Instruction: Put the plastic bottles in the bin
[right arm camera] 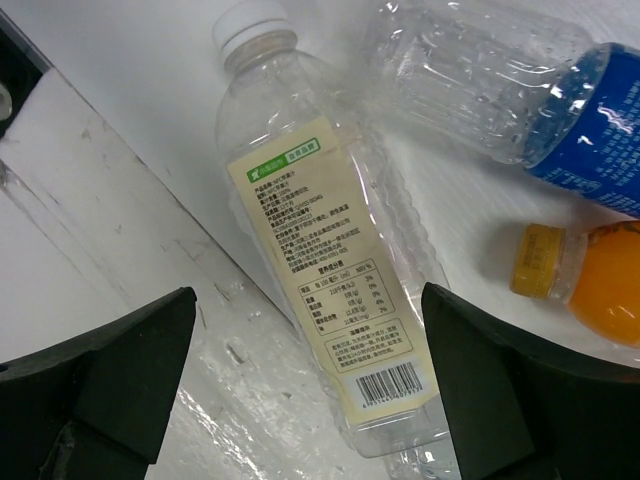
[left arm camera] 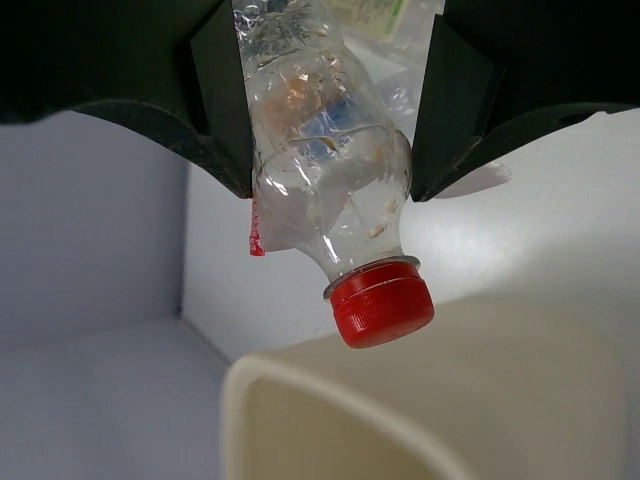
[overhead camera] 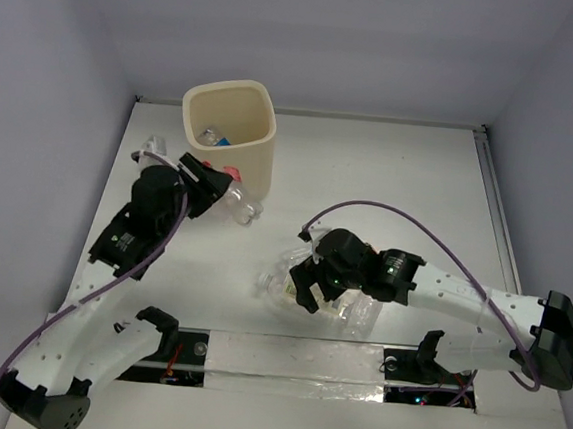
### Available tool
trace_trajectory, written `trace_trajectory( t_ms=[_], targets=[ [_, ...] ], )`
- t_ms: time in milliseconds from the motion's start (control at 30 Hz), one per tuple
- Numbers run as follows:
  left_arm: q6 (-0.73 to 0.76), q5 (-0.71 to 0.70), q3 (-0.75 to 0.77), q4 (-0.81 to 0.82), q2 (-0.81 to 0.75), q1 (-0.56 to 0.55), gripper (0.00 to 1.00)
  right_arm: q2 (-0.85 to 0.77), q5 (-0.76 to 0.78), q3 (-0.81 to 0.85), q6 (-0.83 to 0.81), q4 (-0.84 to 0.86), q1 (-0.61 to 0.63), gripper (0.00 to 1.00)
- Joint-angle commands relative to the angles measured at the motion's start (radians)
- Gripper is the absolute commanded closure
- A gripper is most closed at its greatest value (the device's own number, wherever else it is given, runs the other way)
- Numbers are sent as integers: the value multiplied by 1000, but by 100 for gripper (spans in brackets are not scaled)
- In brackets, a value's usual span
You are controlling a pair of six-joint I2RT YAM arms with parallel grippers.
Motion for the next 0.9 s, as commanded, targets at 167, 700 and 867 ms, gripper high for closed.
trace_trajectory(
  t_ms=[167,700,867],
  targets=[
    [302,-184,671,-177,263,8,77,140,-9,120,-76,-44,27,0],
    [585,-288,1022,-102,810,123,75,297,70,171,-11,-60,47,0],
    [608,-279,959,-58,804,123,33,335,52,174,12,-60,47,4]
  ],
)
